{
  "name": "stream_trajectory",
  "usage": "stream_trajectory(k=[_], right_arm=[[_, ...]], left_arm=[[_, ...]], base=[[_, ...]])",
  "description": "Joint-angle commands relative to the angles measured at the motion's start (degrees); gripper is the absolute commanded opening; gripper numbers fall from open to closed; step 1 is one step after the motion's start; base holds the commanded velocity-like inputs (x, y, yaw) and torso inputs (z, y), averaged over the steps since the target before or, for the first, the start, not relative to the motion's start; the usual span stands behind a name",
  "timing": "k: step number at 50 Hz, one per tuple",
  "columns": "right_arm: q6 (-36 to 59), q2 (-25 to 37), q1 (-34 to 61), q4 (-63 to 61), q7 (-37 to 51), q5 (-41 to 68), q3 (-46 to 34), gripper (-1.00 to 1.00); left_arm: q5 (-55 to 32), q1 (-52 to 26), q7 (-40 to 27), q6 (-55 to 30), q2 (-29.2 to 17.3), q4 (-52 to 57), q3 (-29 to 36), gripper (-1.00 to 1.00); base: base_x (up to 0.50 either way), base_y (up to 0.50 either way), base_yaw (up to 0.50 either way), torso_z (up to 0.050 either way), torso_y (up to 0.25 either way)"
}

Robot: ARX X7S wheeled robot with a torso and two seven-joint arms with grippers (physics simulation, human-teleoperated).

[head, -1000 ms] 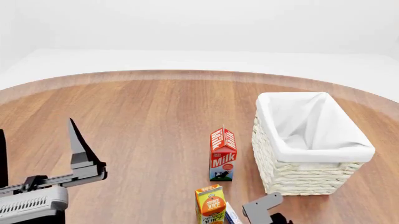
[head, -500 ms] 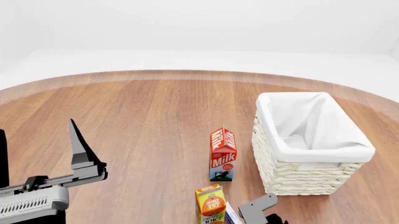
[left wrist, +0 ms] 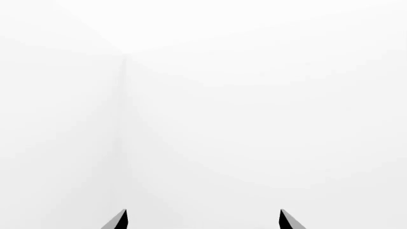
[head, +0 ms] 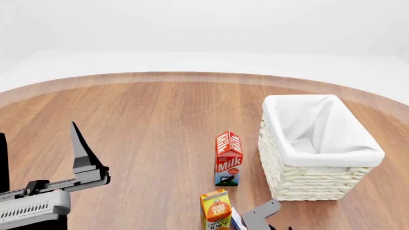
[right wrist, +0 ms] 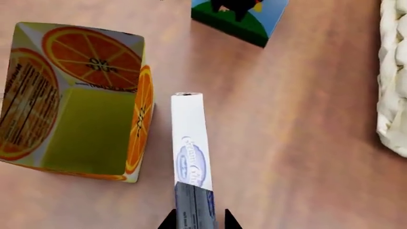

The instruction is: Pick up the cream cheese box and the butter, and put them in the basket.

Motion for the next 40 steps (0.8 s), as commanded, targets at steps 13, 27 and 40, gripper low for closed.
stream_trajectory(k=[13,27,40], right_arm=[[-2.29,0.86,0.00,-1.72,-0.97,-3.29,-1.73,-1.00],[1.49,7.05,-5.13,-24.68,7.79,-2.13,5.11,-1.00],[4.75,9.85,-8.58,-35.70,10.15,0.75,8.17,-1.00]], left_arm=[[0.32,-0.04,0.71,-0.26,0.55,-0.36,-0.80,1.00],[0.31,0.05,0.46,-0.46,0.28,0.18,-0.67,1.00],[-0.12,0.14,0.13,-0.89,-0.11,1.08,-1.05,1.00]], base=[[0.00,0.00,0.00,0.000,0.000],[0.00,0.00,0.00,0.000,0.000],[0.00,0.00,0.00,0.000,0.000]])
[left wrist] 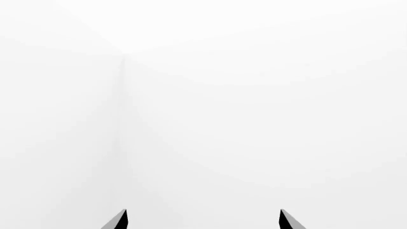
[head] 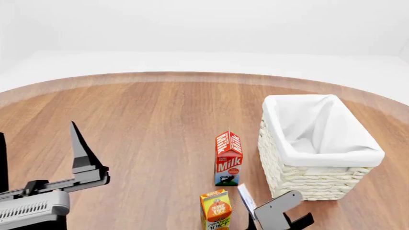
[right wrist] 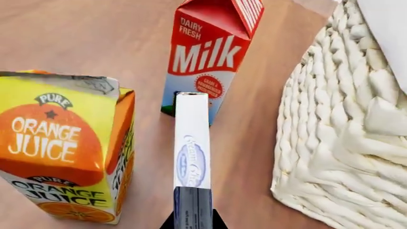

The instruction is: Pick up the cream cheese box and the butter, and put them in the basket.

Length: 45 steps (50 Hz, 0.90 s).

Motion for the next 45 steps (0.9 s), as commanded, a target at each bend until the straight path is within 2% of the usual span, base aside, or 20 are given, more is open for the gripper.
stream_trajectory(k=[1,18,31,45], right_arm=[[2.33,1.99,-2.67,-10.95,1.66,0.31,4.05,-1.00],[9.66,4.46,-1.94,-26.20,5.42,9.07,15.86,-1.00],[13.96,5.82,0.68,-31.34,9.38,18.00,25.44,-1.00],[11.44,16.45,8.43,-31.20,23.57,39.54,33.77,-1.00]], left_arm=[[0.12,0.04,0.75,-0.58,0.58,0.43,-1.41,1.00],[-0.12,0.32,0.21,-0.85,0.19,1.47,-1.86,1.00],[-0.02,0.47,-0.03,-0.93,-0.04,1.91,-1.79,1.00],[-0.26,0.41,-0.22,-1.17,-0.30,2.21,-1.76,1.00]], base=[[0.00,0.00,0.00,0.000,0.000],[0.00,0.00,0.00,0.000,0.001],[0.00,0.00,0.00,0.000,0.001],[0.00,0.00,0.00,0.000,0.000]])
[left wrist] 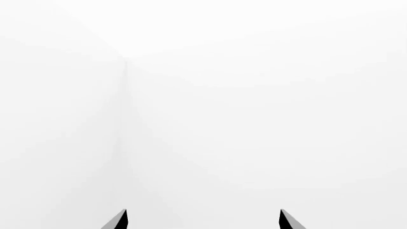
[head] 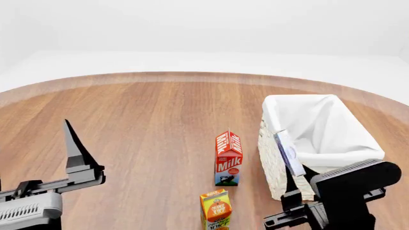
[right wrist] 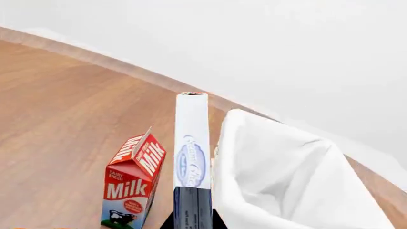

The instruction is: Pick up the cream cheese box and the butter, and put them in the basket.

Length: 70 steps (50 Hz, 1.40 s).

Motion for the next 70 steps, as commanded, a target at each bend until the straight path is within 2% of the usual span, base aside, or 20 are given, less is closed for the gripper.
stream_trajectory(k=[1,16,24,28,34,39,48,60,70], right_arm=[[-0.70,6.30,5.88,-1.73,8.20,12.94,8.73,-1.00],[0.94,13.00,18.46,2.54,14.03,24.43,9.65,-1.00],[4.43,16.29,33.20,7.62,16.11,30.59,5.35,-1.00],[6.08,15.73,37.92,11.36,13.41,27.09,2.04,-1.00],[7.15,14.60,39.89,15.75,11.67,28.57,-0.20,-1.00],[6.60,13.03,37.55,21.25,11.34,34.85,-0.40,-1.00],[6.00,12.01,40.40,32.81,12.99,42.72,-1.30,-1.00],[7.53,11.10,49.81,45.55,7.72,33.33,-6.04,-1.00],[8.14,10.53,49.02,48.29,6.19,30.36,-9.10,-1.00]], left_arm=[[0.24,-0.11,0.84,-0.58,0.66,0.13,-1.15,1.00],[0.30,-0.24,0.90,-0.91,0.46,-0.16,-0.46,1.00],[0.45,-0.28,0.97,-0.80,0.45,-0.53,0.03,1.00],[0.55,-0.35,1.02,-0.76,0.45,-0.80,0.33,1.00],[0.61,-0.62,0.97,-0.88,0.42,-0.97,0.54,1.00],[0.64,-0.66,0.92,-0.92,0.36,-1.00,0.65,1.00],[0.79,-0.79,0.86,-1.29,0.28,-0.86,1.07,1.00],[0.68,-0.98,0.80,-1.63,0.14,-0.90,1.39,1.00],[0.84,-1.01,0.71,-1.96,0.02,-0.65,1.74,1.00]], base=[[0.00,0.00,0.00,0.000,0.000],[0.00,0.00,0.00,0.000,0.001],[0.00,0.00,0.00,0.000,0.000],[0.00,0.00,0.00,0.000,0.002],[0.00,0.00,0.00,0.000,0.000],[0.00,0.00,0.00,0.000,0.000],[0.00,0.00,0.00,0.000,0.000],[0.00,0.00,0.00,0.000,0.001],[0.00,0.00,0.00,0.000,0.001]])
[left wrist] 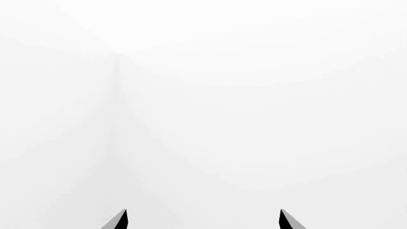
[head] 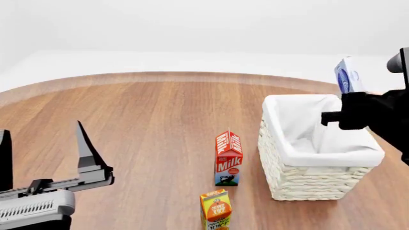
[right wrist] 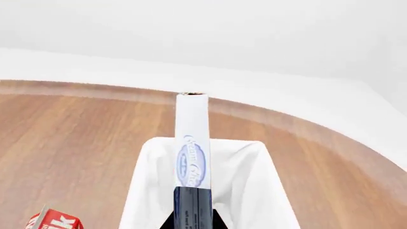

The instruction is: Pick up the cream cheese box and the butter, and put them in the basket.

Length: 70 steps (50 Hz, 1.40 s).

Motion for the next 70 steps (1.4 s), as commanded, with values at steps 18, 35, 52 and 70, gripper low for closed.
stream_trajectory(k=[18,35,52,70], right_arm=[[0.98,-4.49,9.64,14.70,-12.32,-15.90,-11.35,-1.00],[0.05,-5.76,11.92,19.02,-16.92,-21.61,-16.86,-1.00],[-2.66,-5.96,9.16,21.23,-18.24,-23.25,-17.81,-1.00],[-4.18,-7.23,8.00,22.13,-19.41,-24.79,-19.64,-1.00]], left_arm=[[0.59,-0.22,0.85,-0.50,0.65,-0.50,-0.27,1.00],[0.32,-0.46,0.85,-0.61,0.50,-0.89,0.05,1.00],[0.57,-0.51,0.70,-0.50,0.41,-1.27,0.54,1.00],[0.65,-0.43,0.59,-0.19,0.32,-1.69,0.91,1.00]], base=[[0.00,0.00,0.00,0.000,0.001],[0.00,0.00,0.00,0.000,0.001],[0.00,0.00,0.00,0.000,0.001],[0.00,0.00,0.00,0.001,0.001]])
